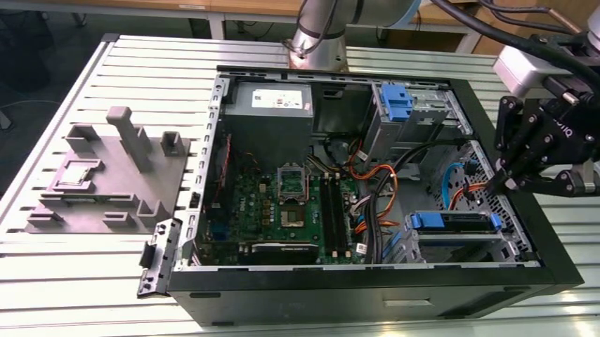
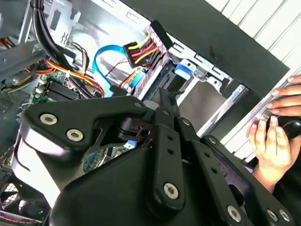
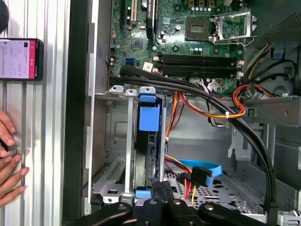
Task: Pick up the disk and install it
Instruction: 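Insert the first disk wire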
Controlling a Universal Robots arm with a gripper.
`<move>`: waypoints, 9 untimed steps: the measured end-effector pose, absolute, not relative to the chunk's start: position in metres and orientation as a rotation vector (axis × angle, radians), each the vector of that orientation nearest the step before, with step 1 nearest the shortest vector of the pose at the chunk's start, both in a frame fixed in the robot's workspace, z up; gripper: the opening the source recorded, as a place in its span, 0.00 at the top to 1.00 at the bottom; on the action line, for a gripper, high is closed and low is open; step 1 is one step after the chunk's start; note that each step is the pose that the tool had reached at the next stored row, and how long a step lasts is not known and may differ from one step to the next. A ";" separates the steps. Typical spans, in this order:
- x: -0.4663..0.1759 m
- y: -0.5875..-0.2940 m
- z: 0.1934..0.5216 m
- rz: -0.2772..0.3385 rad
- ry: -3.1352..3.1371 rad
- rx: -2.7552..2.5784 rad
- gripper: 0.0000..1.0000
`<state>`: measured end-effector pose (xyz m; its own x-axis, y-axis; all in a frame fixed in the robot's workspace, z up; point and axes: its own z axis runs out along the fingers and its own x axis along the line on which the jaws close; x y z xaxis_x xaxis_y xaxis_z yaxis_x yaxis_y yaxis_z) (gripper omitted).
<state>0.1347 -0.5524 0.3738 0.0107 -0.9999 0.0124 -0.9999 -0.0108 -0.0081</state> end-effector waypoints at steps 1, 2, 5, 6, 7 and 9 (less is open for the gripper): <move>0.135 -0.551 0.373 0.025 -2.206 2.230 0.90; 0.136 -0.549 0.373 0.027 -2.205 2.229 0.90; 0.138 -0.542 0.372 0.038 -2.200 2.224 0.90; 0.139 -0.541 0.372 0.040 -2.199 2.224 0.90; 0.139 -0.541 0.372 0.040 -2.197 2.226 0.90; 0.139 -0.541 0.372 0.040 -2.172 2.250 0.90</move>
